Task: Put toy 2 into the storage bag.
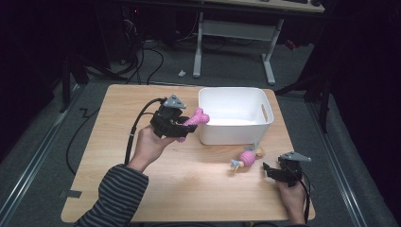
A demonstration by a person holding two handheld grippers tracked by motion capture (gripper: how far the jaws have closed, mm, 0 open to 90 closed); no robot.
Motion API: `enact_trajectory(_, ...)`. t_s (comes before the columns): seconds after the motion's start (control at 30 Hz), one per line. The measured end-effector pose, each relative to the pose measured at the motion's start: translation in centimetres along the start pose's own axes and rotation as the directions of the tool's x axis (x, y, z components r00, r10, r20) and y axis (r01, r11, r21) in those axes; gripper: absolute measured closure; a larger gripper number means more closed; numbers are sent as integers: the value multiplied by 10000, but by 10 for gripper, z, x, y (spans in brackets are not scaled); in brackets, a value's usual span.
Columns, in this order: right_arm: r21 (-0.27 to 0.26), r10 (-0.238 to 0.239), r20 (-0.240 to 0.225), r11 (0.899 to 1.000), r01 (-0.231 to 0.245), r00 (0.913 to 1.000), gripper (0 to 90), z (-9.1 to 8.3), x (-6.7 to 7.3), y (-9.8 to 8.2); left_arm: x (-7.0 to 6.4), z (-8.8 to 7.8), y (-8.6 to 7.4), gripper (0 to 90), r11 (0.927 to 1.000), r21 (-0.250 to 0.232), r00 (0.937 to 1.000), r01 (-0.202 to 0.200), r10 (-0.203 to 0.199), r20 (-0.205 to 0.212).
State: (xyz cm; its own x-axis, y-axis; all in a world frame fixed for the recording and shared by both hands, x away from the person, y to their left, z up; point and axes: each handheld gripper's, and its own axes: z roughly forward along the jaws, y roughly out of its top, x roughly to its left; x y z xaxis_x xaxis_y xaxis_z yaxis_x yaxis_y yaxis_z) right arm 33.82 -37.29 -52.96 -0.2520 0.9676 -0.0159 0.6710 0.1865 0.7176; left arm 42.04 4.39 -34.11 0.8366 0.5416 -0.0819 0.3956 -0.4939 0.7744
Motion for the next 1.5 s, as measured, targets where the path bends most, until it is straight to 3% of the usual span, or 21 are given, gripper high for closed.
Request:
enact_trajectory(0.27, 1, 0, -5, 10000, 0, 10000, 274, 0, 0, 0, 0, 7, 14, 586, 9997, 129, 9998, -205, 205, 38)
enact_trajectory(0.6, 0, 3, -5, 10000, -3, 10000, 274, 0, 0, 0, 3, 13, 26, 586, 9998, 151, 9998, -137, 135, 170)
enact_trajectory(1.5, -11, -17, 0, 10000, 17, 10000, 273, 0, 0, 0, 1, 44, 62, 585, 9984, 395, 9987, -409, 397, 326)
